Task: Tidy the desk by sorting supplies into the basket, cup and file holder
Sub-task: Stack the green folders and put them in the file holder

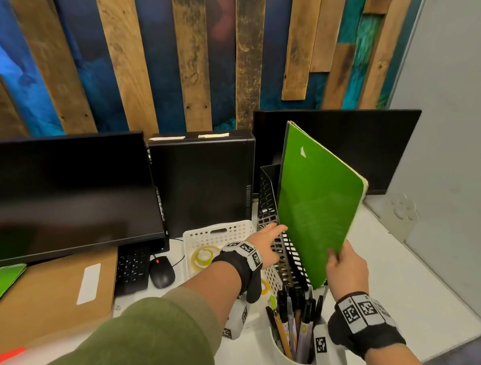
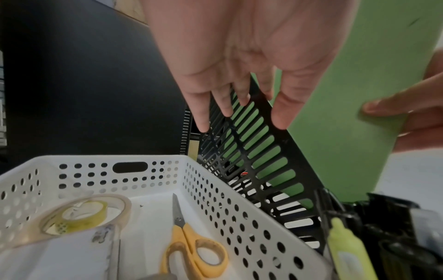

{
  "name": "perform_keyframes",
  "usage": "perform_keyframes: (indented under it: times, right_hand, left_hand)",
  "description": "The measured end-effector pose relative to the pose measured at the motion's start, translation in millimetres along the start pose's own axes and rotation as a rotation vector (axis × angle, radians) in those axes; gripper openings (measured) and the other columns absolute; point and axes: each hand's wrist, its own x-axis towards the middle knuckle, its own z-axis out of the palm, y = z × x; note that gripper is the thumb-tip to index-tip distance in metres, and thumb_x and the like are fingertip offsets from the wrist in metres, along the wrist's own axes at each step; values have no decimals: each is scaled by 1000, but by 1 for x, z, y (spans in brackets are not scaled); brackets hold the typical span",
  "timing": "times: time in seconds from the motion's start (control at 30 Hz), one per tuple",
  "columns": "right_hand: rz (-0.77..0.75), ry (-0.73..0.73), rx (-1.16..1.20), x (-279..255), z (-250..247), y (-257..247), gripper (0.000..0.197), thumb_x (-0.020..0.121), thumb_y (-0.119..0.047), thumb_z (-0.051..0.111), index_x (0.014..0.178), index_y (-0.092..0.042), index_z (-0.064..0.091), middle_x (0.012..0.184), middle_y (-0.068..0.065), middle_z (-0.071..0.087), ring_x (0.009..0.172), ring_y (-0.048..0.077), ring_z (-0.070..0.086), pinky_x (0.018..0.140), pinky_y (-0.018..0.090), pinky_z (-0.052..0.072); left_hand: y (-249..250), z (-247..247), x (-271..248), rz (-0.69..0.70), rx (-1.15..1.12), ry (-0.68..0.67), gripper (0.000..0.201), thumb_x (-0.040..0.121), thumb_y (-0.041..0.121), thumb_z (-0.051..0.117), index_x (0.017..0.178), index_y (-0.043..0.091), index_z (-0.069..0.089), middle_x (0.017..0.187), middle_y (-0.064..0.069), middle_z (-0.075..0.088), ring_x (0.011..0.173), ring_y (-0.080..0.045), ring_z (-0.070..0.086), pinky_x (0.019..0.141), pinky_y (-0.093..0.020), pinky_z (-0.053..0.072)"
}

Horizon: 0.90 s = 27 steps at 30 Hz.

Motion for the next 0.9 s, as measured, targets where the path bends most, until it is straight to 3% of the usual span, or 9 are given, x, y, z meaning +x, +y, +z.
perform_keyframes:
  times: [0.2, 0.33, 0.43, 0.6, 0.73, 0.8, 0.87, 0.9]
  right_hand:
    - [79, -4, -36, 1, 7, -1, 28, 90, -21, 56, 108, 1, 52, 105, 22, 57, 98, 37, 57, 82, 38, 45]
    - [108, -28, -33, 6, 2, -5, 27, 96, -23, 45, 105, 3, 50, 105, 22, 57, 96, 36, 57, 72, 32, 35]
    - [129, -48, -29, 6, 0, -6, 26, 97, -20, 44, 105, 3, 49, 106, 25, 59, 98, 38, 58, 71, 32, 34]
    - [107, 68, 125, 4, -4, -10, 35, 92, -19, 55, 119, 0, 44, 116, 21, 53, 96, 36, 58, 76, 34, 41]
    - [90, 54, 13, 5, -5, -14, 27, 96, -16, 46, 108, 7, 48, 114, 28, 50, 99, 41, 54, 83, 42, 43]
    - [82, 132, 75, 4, -12, -23, 36, 92, -15, 54, 120, 6, 44, 126, 26, 44, 113, 41, 50, 95, 44, 42]
    - [-41, 252, 201, 4, -24, -36, 60, 88, -12, 61, 139, -5, 30, 142, 19, 32, 131, 32, 37, 109, 39, 33]
    - [-119, 295, 209, 5, -31, -43, 68, 87, -12, 61, 144, -12, 23, 147, 14, 27, 135, 27, 32, 110, 35, 29]
  left_hand:
    - [0, -2, -3, -5, -11, -22, 76, 86, 3, 51, 147, 33, 18, 160, 4, 4, 143, -22, 26, 109, -32, 38]
    - [0, -4, -4, -8, -25, -33, 77, 86, 2, 52, 148, 33, 18, 160, 5, 3, 141, -22, 29, 106, -36, 43]
    - [2, -3, -3, -15, -25, -46, 78, 88, 6, 53, 149, 33, 14, 160, 5, 2, 143, -21, 26, 108, -35, 41]
    - [4, 2, -7, -29, -76, 2, 76, 90, 11, 53, 150, 30, 11, 159, -1, 8, 145, -21, 19, 117, -31, 26]
    - [2, 3, -16, -36, -95, 90, 67, 91, 13, 52, 149, 28, 21, 156, -3, 19, 141, -23, 28, 114, -30, 30]
    - [2, 0, -21, -36, -88, 94, 66, 91, 13, 52, 148, 27, 23, 154, -2, 22, 140, -23, 30, 113, -30, 30]
    - [2, -2, -25, -29, -70, 78, 67, 91, 13, 51, 149, 27, 21, 156, 0, 18, 141, -21, 28, 113, -29, 29]
    - [3, -2, -26, -23, -55, 62, 67, 92, 13, 51, 150, 27, 19, 157, 1, 15, 142, -21, 25, 114, -29, 28]
